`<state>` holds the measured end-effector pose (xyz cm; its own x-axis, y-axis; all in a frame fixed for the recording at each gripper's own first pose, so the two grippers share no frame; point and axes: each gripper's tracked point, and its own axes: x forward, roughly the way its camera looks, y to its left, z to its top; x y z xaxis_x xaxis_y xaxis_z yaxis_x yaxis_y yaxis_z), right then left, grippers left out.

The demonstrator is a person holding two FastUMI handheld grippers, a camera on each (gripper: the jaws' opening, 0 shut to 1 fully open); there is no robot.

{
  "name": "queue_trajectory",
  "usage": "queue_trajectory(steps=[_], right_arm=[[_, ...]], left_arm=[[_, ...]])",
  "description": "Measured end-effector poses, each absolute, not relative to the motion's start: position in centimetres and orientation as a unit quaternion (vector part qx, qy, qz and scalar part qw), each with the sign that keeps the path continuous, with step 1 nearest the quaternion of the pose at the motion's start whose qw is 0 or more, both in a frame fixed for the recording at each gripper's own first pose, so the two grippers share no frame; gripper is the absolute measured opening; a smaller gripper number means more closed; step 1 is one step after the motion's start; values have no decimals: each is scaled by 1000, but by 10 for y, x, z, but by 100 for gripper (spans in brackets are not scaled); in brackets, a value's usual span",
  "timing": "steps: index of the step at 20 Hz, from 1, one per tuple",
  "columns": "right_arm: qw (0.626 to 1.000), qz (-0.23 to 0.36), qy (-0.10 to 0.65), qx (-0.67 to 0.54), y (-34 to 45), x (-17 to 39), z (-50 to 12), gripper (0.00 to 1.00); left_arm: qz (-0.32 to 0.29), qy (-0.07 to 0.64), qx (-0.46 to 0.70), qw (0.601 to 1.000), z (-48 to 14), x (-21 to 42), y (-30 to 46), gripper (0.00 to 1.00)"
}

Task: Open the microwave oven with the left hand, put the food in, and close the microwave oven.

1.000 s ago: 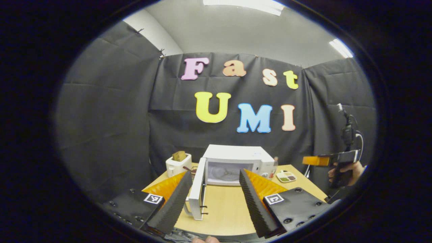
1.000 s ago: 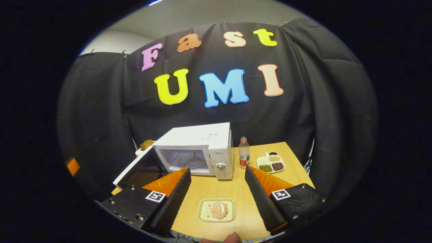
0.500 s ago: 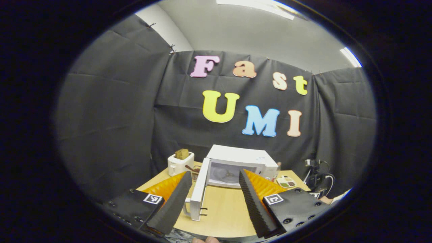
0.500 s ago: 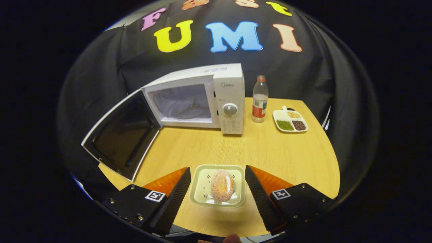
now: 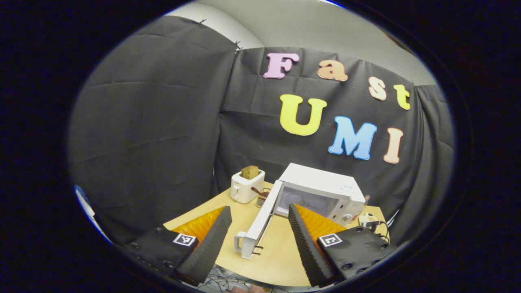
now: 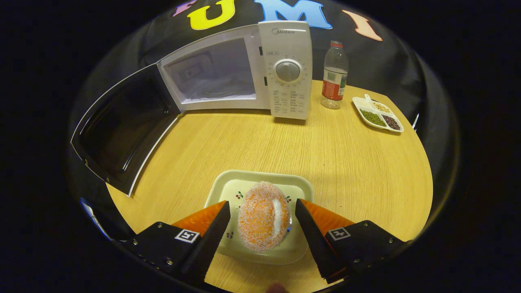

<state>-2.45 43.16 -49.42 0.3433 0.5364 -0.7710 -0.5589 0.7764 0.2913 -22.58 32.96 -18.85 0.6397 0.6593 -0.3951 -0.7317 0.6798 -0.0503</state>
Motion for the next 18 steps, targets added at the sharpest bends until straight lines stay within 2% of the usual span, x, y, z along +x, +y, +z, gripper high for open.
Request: queue_trajectory(steps=[4, 6, 7, 8, 9, 10, 11, 12, 13, 18], right_arm=[[820, 332, 465, -40, 435, -24, -508, 96], [825, 326, 457, -62, 433, -23, -511, 81], [826, 324, 457, -68, 435, -23, -510, 78], [826, 319, 458, -71, 435, -24, -511, 77], [825, 317, 462, -76, 436, -24, -511, 70], [826, 312, 463, -76, 438, -22, -511, 70], [825, 306, 468, -80, 438, -24, -509, 62], [825, 298, 472, -84, 435, -24, -507, 61], [829, 281, 477, -84, 433, -22, -504, 51], [842, 250, 477, 22, 457, -22, -448, 52]], left_arm=[[398, 191, -89, 893, -186, -226, 322, 88], [402, 187, -74, 893, -178, -232, 320, 91], [405, 186, -68, 893, -174, -238, 320, 94], [407, 179, -67, 893, -169, -244, 320, 88], [409, 169, -70, 894, -163, -251, 321, 88], [410, 159, -74, 895, -157, -257, 323, 89], [410, 149, -78, 896, -149, -265, 325, 89], [409, 137, -81, 899, -144, -274, 328, 89], [406, 129, -83, 901, -137, -283, 331, 89], [380, 95, -66, 918, -114, -328, 345, 88]])
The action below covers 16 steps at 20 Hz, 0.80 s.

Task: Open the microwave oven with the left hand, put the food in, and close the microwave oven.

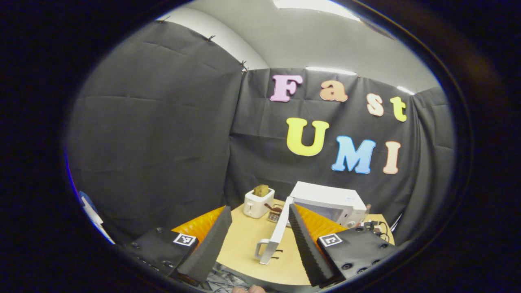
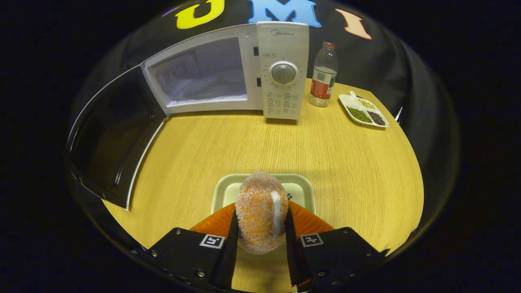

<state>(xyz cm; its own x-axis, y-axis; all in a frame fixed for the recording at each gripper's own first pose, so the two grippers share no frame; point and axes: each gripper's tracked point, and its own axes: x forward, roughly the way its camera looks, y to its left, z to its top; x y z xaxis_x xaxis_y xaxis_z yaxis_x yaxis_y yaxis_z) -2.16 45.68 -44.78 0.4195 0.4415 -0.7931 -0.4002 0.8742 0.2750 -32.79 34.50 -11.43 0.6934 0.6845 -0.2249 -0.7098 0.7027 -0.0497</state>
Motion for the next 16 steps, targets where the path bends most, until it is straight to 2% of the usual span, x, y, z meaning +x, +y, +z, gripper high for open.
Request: queue_trajectory(steps=[4, 7, 8, 9, 13, 14, 15, 16], right_arm=[[840, 248, 469, 115, 500, -17, -399, 52], [839, 241, 466, 145, 529, -8, -386, 52], [835, 243, 467, 161, 542, -4, -384, 52], [831, 245, 469, 173, 555, 0, -382, 52], [815, 239, 469, 243, 613, 32, -380, 50], [809, 235, 472, 260, 627, 39, -383, 50], [806, 230, 473, 273, 639, 47, -385, 52], [805, 223, 469, 286, 649, 57, -386, 52]], left_arm=[[337, 90, -71, 935, -117, -335, 348, 88], [326, 80, -77, 939, -109, -330, 361, 88], [327, 79, -80, 938, -109, -328, 366, 99], [332, 80, -84, 936, -109, -327, 373, 93], [357, 94, -109, 923, -111, -322, 392, 94], [366, 103, -106, 919, -115, -324, 398, 91], [374, 114, -102, 915, -119, -326, 403, 94], [380, 126, -98, 911, -124, -326, 407, 88]])
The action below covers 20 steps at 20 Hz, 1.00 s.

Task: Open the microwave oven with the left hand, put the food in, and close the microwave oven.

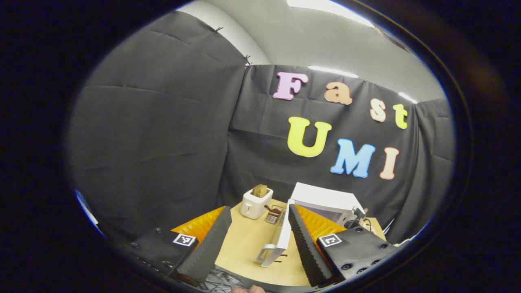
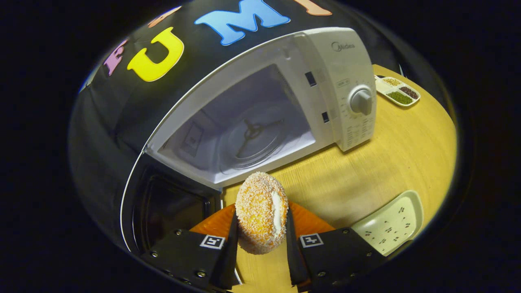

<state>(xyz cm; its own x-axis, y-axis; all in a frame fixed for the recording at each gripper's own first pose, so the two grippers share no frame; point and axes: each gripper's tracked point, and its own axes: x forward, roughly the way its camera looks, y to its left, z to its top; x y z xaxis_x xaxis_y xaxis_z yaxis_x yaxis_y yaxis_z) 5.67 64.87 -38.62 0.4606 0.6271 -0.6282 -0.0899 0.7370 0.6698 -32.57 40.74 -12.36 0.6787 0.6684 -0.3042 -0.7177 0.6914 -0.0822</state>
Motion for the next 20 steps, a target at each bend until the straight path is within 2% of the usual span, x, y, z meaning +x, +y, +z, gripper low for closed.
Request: queue_trajectory(steps=[9, 10, 13, 15, 16, 18, 19, 20], right_arm=[[812, 163, 424, 366, 706, 133, -402, 52], [818, 150, 413, 370, 707, 142, -402, 52], [830, 135, 383, 383, 717, 158, -403, 52], [834, 129, 365, 393, 724, 166, -404, 56], [833, 126, 365, 396, 729, 173, -410, 56], [836, 121, 347, 408, 731, 180, -409, 56], [838, 120, 334, 416, 732, 186, -406, 56], [840, 116, 322, 420, 733, 192, -405, 57]], left_arm=[[410, 208, -89, 884, -152, -326, 421, 88], [411, 216, -86, 882, -155, -328, 421, 94], [413, 233, -80, 877, -160, -328, 421, 94], [413, 243, -76, 875, -162, -329, 421, 88], [413, 246, -76, 874, -166, -329, 421, 94], [415, 251, -81, 871, -172, -330, 422, 94], [417, 253, -82, 869, -173, -331, 421, 89], [418, 258, -83, 867, -176, -333, 422, 91]])
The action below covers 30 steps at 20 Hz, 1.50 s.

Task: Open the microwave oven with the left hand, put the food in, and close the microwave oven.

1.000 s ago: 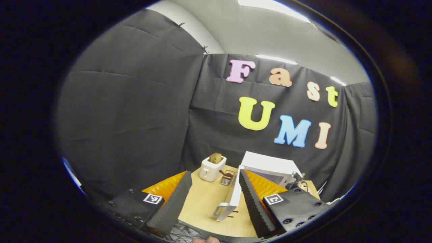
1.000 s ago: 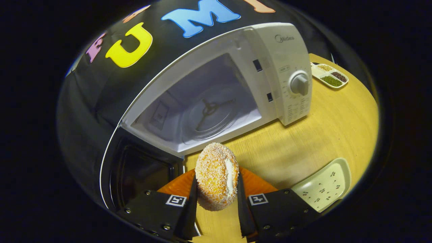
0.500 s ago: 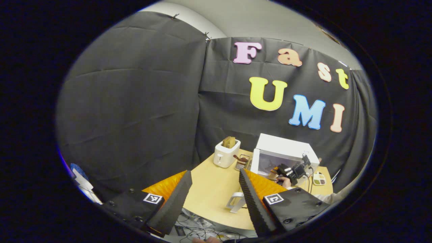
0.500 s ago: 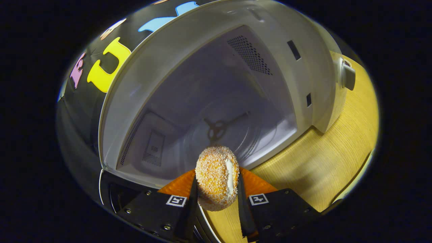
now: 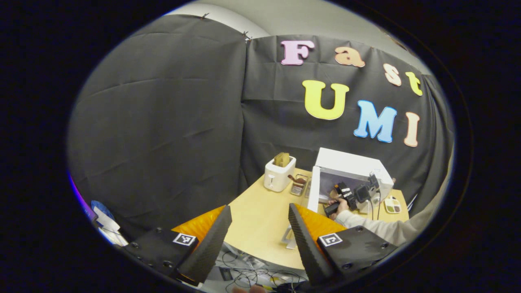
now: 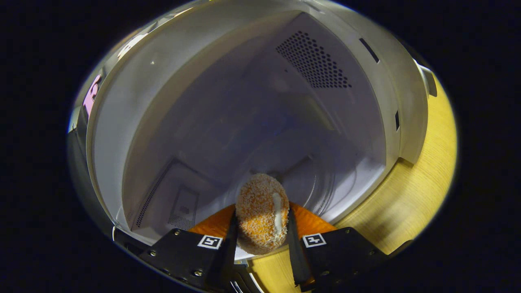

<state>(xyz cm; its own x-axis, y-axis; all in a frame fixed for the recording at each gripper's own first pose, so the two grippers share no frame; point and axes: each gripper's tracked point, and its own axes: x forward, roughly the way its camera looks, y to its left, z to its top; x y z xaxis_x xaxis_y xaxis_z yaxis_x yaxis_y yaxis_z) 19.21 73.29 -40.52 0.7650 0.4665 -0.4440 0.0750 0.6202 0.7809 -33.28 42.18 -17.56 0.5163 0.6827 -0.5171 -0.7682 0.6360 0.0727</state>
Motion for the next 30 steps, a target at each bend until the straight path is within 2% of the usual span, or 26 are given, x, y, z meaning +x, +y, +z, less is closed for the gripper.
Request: queue_trajectory(steps=[1, 2, 4, 9, 10, 11, 12, 13, 15, 16, 17, 18, 20, 21, 26, 29, 30], right_arm=[[843, 104, 321, 418, 733, 195, -411, 57], [846, 101, 314, 418, 734, 199, -414, 64], [849, 96, 302, 423, 737, 205, -412, 64], [851, 79, 285, 433, 737, 215, -411, 74], [852, 81, 285, 432, 737, 215, -412, 75], [852, 83, 286, 431, 737, 214, -412, 77], [851, 84, 287, 431, 737, 213, -411, 77], [851, 85, 286, 432, 738, 213, -411, 78], [853, 80, 285, 431, 736, 213, -410, 81], [855, 77, 284, 428, 735, 212, -409, 81], [857, 74, 283, 424, 731, 210, -408, 82], [860, 74, 276, 424, 727, 210, -405, 82], [865, 65, 268, 419, 716, 210, -401, 92], [865, 68, 271, 416, 713, 208, -402, 99], [869, 110, 287, 387, 702, 183, -395, 97], [874, 158, 286, 359, 690, 153, -369, 97], [873, 179, 287, 350, 685, 141, -359, 97]], left_arm=[[420, 261, -84, 865, -177, -336, 422, 94], [422, 263, -86, 863, -179, -338, 422, 94], [424, 266, -91, 861, -183, -339, 421, 94], [424, 267, -88, 861, -185, -336, 420, 94], [424, 266, -87, 861, -186, -336, 418, 89], [425, 267, -87, 861, -186, -337, 419, 89], [426, 266, -88, 860, -188, -338, 419, 94], [428, 264, -90, 860, -187, -339, 419, 92], [431, 262, -93, 859, -185, -342, 419, 99], [432, 261, -93, 858, -184, -343, 420, 89], [433, 260, -94, 858, -185, -345, 418, 94], [434, 259, -94, 858, -185, -348, 418, 94], [436, 255, -98, 858, -185, -351, 418, 94], [437, 252, -101, 858, -182, -352, 417, 94], [436, 226, -112, 864, -173, -356, 414, 94], [435, 202, -111, 870, -160, -361, 412, 94], [435, 191, -111, 873, -155, -362, 411, 89]])
